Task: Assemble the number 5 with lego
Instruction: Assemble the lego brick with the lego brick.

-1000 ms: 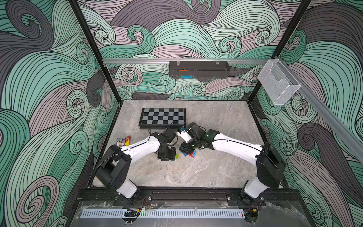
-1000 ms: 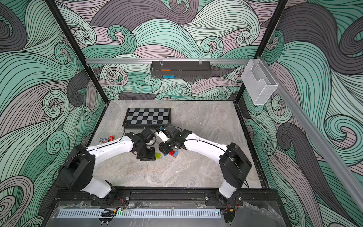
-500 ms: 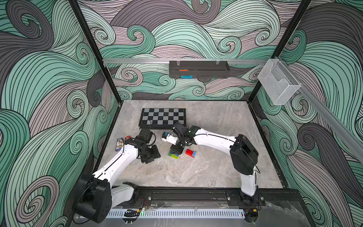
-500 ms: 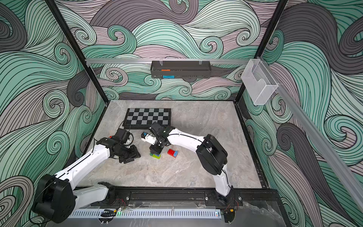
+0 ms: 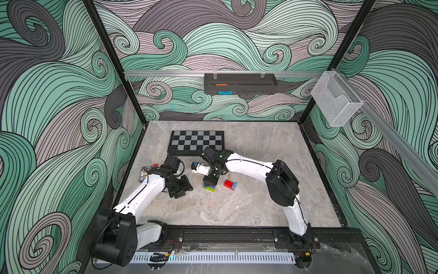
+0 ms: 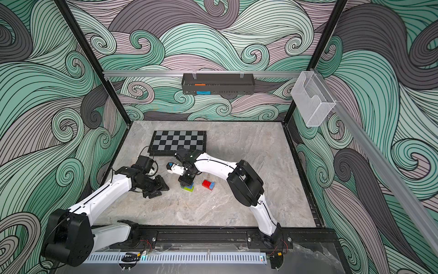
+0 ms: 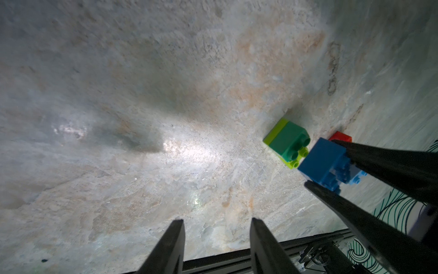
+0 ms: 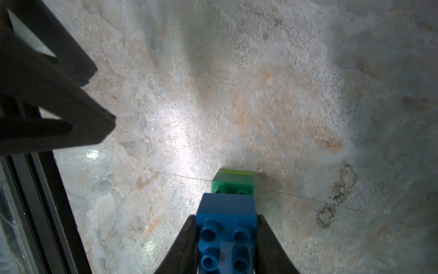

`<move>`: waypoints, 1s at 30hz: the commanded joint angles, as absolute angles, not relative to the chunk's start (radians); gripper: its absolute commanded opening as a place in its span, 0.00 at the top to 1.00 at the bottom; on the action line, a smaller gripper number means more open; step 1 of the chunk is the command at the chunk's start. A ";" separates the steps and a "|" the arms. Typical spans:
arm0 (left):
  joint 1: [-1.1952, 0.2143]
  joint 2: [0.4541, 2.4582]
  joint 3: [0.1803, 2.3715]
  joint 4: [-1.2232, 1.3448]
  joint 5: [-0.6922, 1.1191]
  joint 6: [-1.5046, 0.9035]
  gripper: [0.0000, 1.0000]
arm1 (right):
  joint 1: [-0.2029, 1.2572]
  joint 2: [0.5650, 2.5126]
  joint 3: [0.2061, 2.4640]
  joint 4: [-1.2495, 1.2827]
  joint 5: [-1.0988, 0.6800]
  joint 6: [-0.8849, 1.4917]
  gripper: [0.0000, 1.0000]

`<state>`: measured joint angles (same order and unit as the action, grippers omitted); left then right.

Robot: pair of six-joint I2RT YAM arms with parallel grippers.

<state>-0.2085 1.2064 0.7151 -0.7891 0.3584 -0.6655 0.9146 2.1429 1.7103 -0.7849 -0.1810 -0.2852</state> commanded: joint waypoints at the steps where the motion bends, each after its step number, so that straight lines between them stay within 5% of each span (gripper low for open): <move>1: -0.198 1.216 0.707 -0.780 0.386 -0.653 0.51 | 0.917 2.176 1.746 -0.826 -0.164 -0.302 0.67; 30: -0.184 1.221 0.700 -0.771 0.397 -0.650 0.51 | 0.956 2.271 1.781 -0.957 -0.103 -0.311 0.68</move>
